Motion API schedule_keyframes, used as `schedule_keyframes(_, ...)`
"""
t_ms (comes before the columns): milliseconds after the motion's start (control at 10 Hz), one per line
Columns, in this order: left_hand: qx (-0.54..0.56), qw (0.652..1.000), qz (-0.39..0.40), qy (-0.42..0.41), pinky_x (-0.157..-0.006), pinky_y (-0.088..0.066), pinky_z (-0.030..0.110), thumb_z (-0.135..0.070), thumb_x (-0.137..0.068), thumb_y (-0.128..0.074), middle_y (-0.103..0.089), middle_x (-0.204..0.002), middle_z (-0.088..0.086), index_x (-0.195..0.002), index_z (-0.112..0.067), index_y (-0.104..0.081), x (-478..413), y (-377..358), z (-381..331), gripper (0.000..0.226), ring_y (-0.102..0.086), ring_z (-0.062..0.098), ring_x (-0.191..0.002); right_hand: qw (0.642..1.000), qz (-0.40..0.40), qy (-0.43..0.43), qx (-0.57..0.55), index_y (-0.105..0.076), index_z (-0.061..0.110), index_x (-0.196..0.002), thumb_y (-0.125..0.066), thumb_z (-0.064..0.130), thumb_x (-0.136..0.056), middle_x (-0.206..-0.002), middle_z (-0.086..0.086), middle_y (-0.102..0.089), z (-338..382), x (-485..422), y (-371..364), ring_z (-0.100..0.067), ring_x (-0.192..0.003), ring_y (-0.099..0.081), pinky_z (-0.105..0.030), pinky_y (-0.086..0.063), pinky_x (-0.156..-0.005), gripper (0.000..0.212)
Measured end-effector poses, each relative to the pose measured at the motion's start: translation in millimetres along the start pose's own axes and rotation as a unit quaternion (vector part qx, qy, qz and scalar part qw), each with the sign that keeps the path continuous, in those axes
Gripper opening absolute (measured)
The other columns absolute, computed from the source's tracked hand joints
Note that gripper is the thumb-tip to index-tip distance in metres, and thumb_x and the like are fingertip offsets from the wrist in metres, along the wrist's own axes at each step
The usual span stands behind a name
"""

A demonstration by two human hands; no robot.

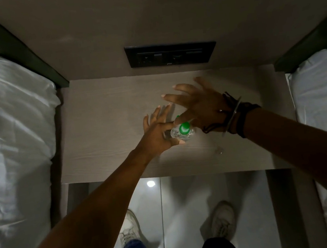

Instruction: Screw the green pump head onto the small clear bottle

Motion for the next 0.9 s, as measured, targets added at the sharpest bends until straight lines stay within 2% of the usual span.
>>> schedule_keyframes(100, 0.003, 1.000, -0.013, 0.006, -0.107, 0.008, 0.053, -0.048, -0.066, -0.079, -0.018, -0.157, 0.008, -0.120, -0.033, -0.061, 2.1, 1.0, 4.0, 0.059, 0.002, 0.022, -0.141, 1.000, 0.009, -0.012, 0.021, -0.069, 0.033, -0.100, -0.066, 0.041, -0.083, -0.155, 0.002, -0.026, -3.8, -5.3, 1.8, -0.031, -0.143, -0.015, -0.065, -0.011, -0.109, 0.020)
schedule_keyframes(200, 0.005, 1.000, -0.023, 0.013, -0.108, 0.007, 0.053, -0.046, -0.065, -0.081, -0.019, -0.157, 0.006, -0.119, -0.033, -0.062, 6.0, 0.8, 3.4, 0.058, 0.002, 0.020, -0.141, 0.998, 0.007, -0.055, -0.021, -0.074, 0.021, -0.091, -0.068, 0.042, -0.080, -0.151, -0.004, -0.037, -3.4, 2.7, -3.0, -0.033, -0.141, -0.020, -0.065, -0.009, -0.109, 0.024)
schedule_keyframes(300, -0.010, 0.999, -0.048, 0.023, -0.109, 0.005, 0.054, -0.044, -0.064, -0.082, -0.021, -0.156, 0.005, -0.114, -0.033, -0.065, 8.3, -0.2, 0.9, 0.054, 0.000, 0.019, -0.141, 0.977, 0.011, -0.192, -0.090, -0.071, 0.016, -0.097, -0.064, 0.044, -0.082, -0.148, -0.009, -0.041, 10.1, 18.4, -20.5, -0.031, -0.141, -0.021, -0.058, -0.012, -0.110, 0.032)
schedule_keyframes(400, -0.021, 0.998, -0.059, 0.031, -0.108, 0.004, 0.056, -0.043, -0.067, -0.080, -0.021, -0.157, 0.005, -0.111, -0.036, -0.065, 13.2, -6.1, 0.1, 0.047, -0.003, 0.023, -0.143, 0.928, -0.025, -0.339, -0.151, -0.070, 0.012, -0.097, -0.058, 0.043, -0.085, -0.134, -0.010, -0.055, 37.6, 35.8, -40.0, -0.029, -0.132, -0.035, -0.051, -0.024, -0.105, 0.036)
schedule_keyframes(500, -0.021, 0.998, -0.054, 0.033, -0.108, 0.006, 0.055, -0.040, -0.071, -0.076, -0.019, -0.157, 0.001, -0.112, -0.042, -0.061, 16.2, -11.6, 0.1, 0.044, 0.000, 0.020, -0.143, 0.875, -0.051, -0.440, -0.195, -0.068, 0.010, -0.095, -0.049, 0.042, -0.089, -0.123, -0.008, -0.062, 51.7, 42.6, -51.3, -0.028, -0.123, -0.045, -0.047, -0.031, -0.100, 0.038)
schedule_keyframes(600, -0.016, 0.997, -0.064, 0.035, -0.107, 0.008, 0.053, -0.045, -0.077, -0.060, -0.020, -0.157, 0.000, -0.111, -0.044, -0.059, 11.7, -10.5, 0.4, 0.033, -0.003, 0.025, -0.144, 0.844, -0.070, -0.481, -0.225, -0.067, 0.008, -0.091, -0.046, 0.043, -0.091, -0.114, -0.010, -0.065, 53.2, 36.2, -52.0, -0.030, -0.116, -0.050, -0.048, -0.036, -0.097, 0.041)
schedule_keyframes(700, -0.007, 0.998, -0.057, 0.034, -0.106, 0.006, 0.055, -0.044, -0.078, -0.057, -0.023, -0.156, 0.003, -0.108, -0.042, -0.060, 7.1, -7.0, 1.3, 0.030, -0.005, 0.028, -0.144, 0.832, -0.086, -0.494, -0.239, -0.063, 0.010, -0.074, -0.046, 0.045, -0.091, -0.088, -0.007, -0.063, 47.5, 34.0, -47.8, -0.031, -0.100, -0.057, -0.048, -0.042, -0.090, 0.043)
schedule_keyframes(800, -0.016, 0.999, -0.030, 0.030, -0.106, 0.003, 0.061, -0.035, -0.072, -0.073, -0.025, -0.155, 0.007, -0.109, -0.040, -0.061, 2.3, -4.3, -0.4, 0.039, -0.007, 0.032, -0.143, 0.838, -0.073, -0.490, -0.230, -0.049, 0.017, -0.061, -0.043, 0.056, -0.090, -0.072, -0.001, -0.048, 44.0, 35.7, -46.0, -0.028, -0.083, -0.058, -0.046, -0.045, -0.083, 0.049)
schedule_keyframes(900, -0.052, 0.998, 0.008, 0.039, -0.106, 0.000, 0.065, -0.040, -0.067, -0.080, -0.020, -0.157, 0.008, -0.122, -0.039, -0.056, 3.1, -4.0, -2.8, 0.061, -0.006, 0.033, -0.144, 0.825, -0.057, -0.515, -0.226, -0.042, 0.018, -0.054, -0.030, 0.076, -0.082, -0.065, -0.002, -0.053, 41.5, 43.3, -45.9, -0.027, -0.070, -0.057, -0.044, -0.048, -0.076, 0.066)
Point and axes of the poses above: each hand's wrist, its own x-axis away from the middle knuckle, its own y-axis out of the back of the hand, z = x × y, the point moved 5 cm from there along -x, towards the middle knuckle
